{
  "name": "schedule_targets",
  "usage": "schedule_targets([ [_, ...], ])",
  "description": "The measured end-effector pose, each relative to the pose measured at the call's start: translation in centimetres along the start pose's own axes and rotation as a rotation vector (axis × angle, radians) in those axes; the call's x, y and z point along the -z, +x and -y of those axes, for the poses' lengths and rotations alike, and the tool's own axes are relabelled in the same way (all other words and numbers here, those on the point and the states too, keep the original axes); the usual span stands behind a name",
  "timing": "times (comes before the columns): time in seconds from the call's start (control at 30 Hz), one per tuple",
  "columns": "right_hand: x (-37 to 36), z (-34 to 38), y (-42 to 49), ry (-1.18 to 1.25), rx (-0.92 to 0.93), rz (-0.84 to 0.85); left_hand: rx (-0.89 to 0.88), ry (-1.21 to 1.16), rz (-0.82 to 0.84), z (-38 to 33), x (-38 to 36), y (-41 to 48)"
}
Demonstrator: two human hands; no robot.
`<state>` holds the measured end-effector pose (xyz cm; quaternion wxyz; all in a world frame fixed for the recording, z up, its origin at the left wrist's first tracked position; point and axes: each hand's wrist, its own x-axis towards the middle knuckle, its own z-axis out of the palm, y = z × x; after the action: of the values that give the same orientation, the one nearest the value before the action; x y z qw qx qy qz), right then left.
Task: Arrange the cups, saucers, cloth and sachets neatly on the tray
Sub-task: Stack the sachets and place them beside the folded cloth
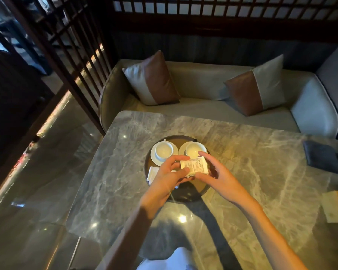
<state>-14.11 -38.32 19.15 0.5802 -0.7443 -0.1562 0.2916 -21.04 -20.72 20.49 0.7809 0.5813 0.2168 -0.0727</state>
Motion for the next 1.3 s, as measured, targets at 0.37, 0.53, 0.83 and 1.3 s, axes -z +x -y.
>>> schedule_targets([
  [0.37, -0.2, -2.5, 0.4, 0.454, -0.200, -0.194, -0.115, 0.129, -0.141, 3.0, -2.7, 1.3],
  [0.53, 0.7, -4.6, 0.1, 0.508, -0.293, -0.085, -0.010, 0.139, -0.151, 4.9, -2.3, 2.6],
  [0.83, 0.3, -9.2, 0.7, 0.229, -0.424, -0.163, 0.033, 0.047, -0.016, 10.4, -1.6, 4.7],
  [1.3, 1.2, -18.3, 10.3, 0.137, -0.577, -0.389, 0.179, 0.287, -0.167, 14.6, -2.3, 15.8],
])
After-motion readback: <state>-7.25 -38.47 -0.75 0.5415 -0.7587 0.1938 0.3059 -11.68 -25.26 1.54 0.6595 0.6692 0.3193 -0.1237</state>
